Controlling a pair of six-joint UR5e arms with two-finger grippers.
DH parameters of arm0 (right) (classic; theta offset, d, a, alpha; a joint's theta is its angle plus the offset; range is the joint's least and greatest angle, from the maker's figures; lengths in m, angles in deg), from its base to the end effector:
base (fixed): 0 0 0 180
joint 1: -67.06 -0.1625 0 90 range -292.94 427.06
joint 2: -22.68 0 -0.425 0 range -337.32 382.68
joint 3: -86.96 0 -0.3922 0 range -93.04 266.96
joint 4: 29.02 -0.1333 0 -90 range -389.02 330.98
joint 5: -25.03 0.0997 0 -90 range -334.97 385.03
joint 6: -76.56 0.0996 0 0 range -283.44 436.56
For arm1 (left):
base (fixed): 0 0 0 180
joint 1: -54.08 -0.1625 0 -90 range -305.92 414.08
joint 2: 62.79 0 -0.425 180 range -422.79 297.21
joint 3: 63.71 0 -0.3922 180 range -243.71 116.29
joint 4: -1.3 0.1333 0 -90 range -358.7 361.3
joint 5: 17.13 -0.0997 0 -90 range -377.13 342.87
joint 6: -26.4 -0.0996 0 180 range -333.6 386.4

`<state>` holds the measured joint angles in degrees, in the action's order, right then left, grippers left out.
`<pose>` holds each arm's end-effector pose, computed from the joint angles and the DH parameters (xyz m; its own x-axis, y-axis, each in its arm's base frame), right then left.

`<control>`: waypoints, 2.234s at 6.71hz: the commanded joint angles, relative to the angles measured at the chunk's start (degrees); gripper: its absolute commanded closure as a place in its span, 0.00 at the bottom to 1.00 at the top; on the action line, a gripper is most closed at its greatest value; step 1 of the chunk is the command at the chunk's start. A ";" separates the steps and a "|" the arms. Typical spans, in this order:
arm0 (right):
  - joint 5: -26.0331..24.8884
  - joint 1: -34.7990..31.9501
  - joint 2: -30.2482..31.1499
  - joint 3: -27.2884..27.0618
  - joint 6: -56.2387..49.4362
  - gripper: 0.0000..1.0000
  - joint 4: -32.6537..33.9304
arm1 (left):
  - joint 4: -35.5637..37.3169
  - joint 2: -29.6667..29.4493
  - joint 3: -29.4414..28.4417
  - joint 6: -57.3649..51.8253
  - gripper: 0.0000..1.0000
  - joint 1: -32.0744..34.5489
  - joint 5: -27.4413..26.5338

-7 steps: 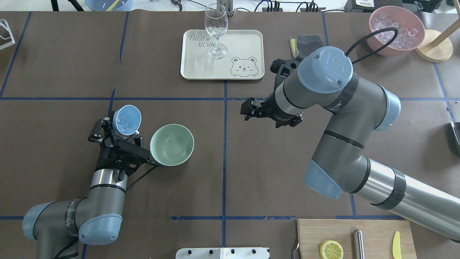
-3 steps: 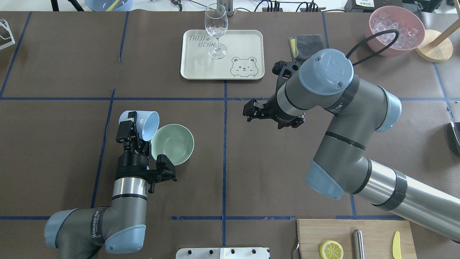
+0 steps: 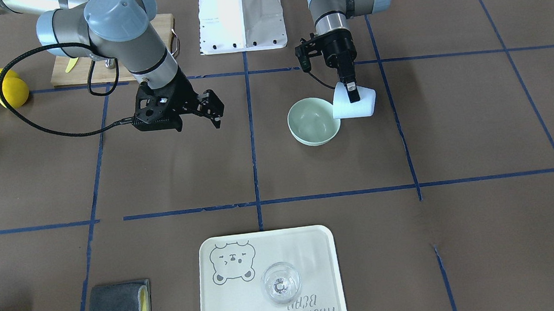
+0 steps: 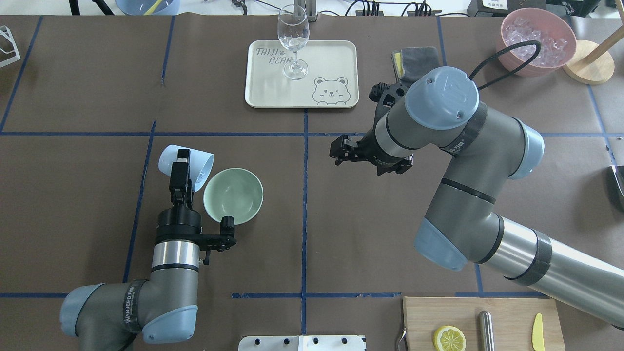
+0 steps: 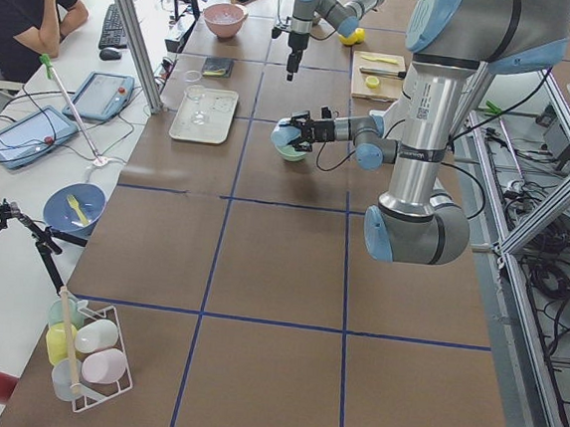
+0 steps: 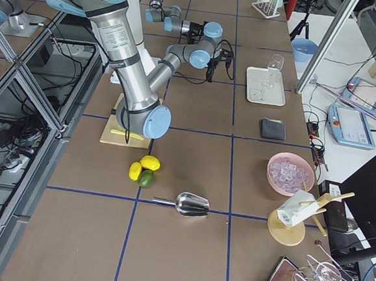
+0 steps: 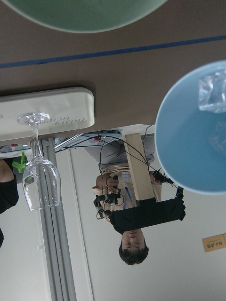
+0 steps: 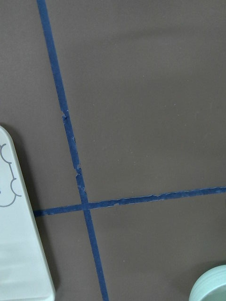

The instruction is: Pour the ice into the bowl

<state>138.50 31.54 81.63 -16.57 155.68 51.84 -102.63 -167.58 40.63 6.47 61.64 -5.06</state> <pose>-0.4593 -0.4429 0.2250 0.5242 0.1615 0.8361 -0.1758 0.9812 -0.0793 0.5031 -0.2995 0.3296 0.4012 0.1451 0.9044 -0.9159 0.0497 0.3983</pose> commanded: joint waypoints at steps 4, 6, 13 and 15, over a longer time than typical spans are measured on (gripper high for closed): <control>0.00 0.09 -0.06 0.00 0.24 0.00 0.00 | 0.04 0.20 -0.37 -8.19 1.00 0.00 -1.34; 0.00 0.18 -0.15 0.00 0.41 0.00 0.00 | -0.22 0.20 0.77 -8.28 1.00 0.00 -1.17; -0.70 1.49 -0.85 0.00 0.85 0.00 -0.09 | -1.10 5.52 15.50 19.48 1.00 0.96 18.76; -0.70 1.76 -1.03 0.00 0.85 0.00 -0.09 | -1.19 12.22 20.01 37.00 1.00 1.14 23.58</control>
<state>137.81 33.08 80.70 -16.57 156.53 51.75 -103.80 -158.49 58.73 34.50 62.62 15.32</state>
